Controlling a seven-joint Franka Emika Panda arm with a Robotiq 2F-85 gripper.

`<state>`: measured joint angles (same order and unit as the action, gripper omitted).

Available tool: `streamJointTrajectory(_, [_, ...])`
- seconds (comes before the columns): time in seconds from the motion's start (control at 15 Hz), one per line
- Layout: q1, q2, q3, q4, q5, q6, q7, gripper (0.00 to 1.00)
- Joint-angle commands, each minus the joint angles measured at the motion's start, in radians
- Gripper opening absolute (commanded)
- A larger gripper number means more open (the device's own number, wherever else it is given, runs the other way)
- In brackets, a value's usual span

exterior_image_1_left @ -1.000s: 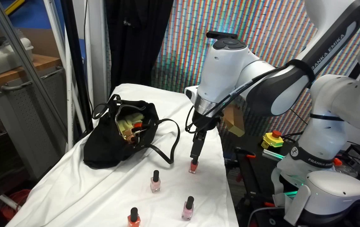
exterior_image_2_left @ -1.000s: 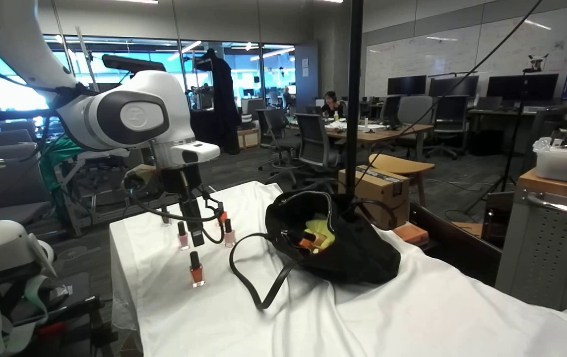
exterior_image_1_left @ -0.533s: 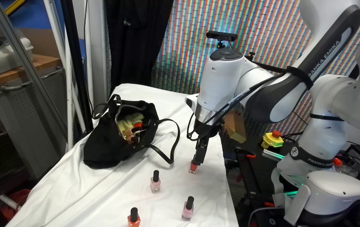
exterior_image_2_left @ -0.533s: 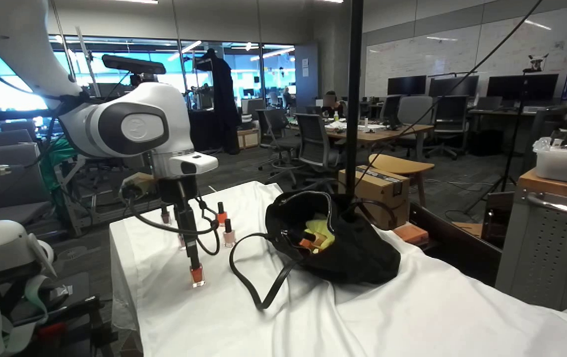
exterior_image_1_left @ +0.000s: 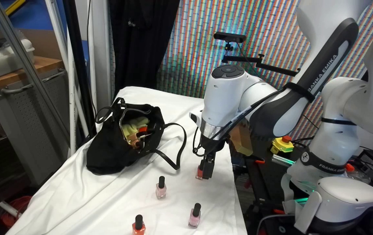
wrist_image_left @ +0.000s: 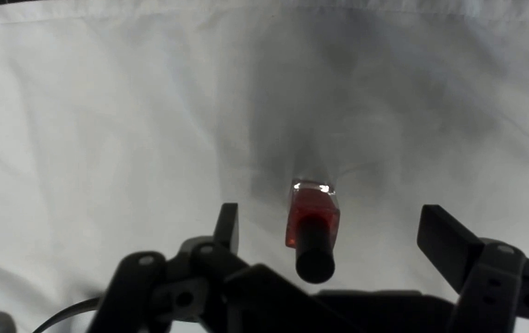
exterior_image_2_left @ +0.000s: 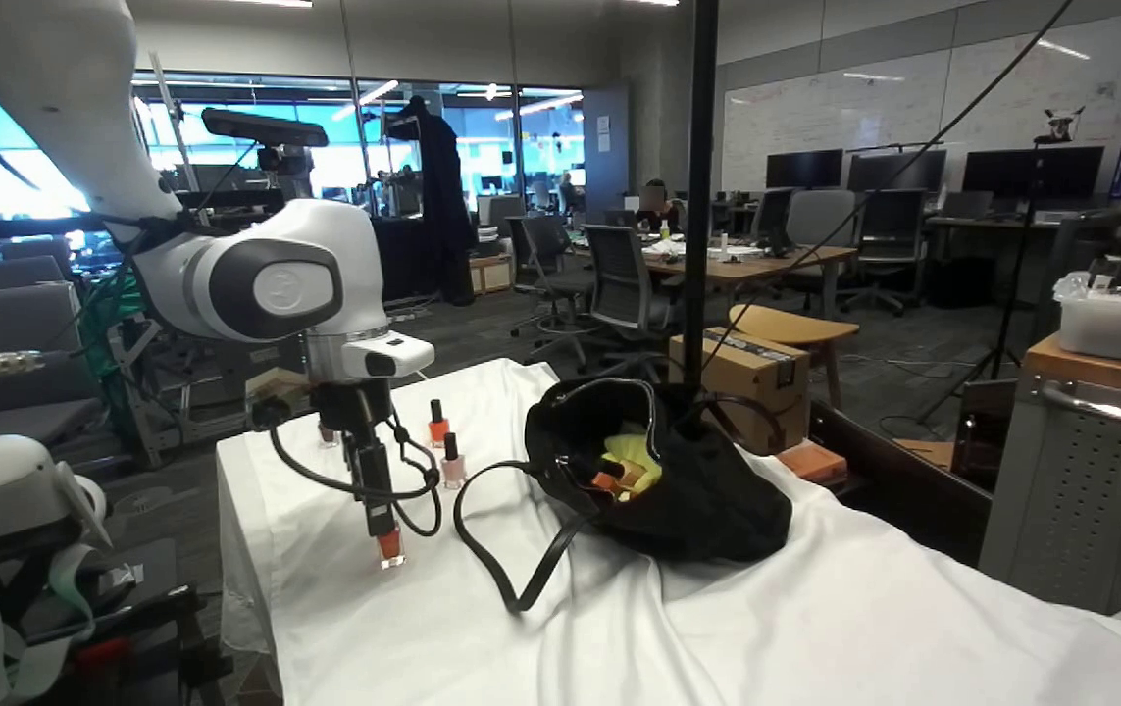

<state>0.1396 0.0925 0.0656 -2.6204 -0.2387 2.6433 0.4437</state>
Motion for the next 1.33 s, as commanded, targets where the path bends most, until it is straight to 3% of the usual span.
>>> streamJointTrajectory(0.0, [-0.005,0.052,-0.001,0.017,0.032,0.073,-0.04,1.0])
streamJointTrajectory(0.53, [0.001,0.112,-0.025,0.01,0.06,0.185,-0.06,1.0])
streamJointTrajectory(1.27, [-0.005,0.139,-0.026,0.01,0.142,0.202,-0.137,1.0])
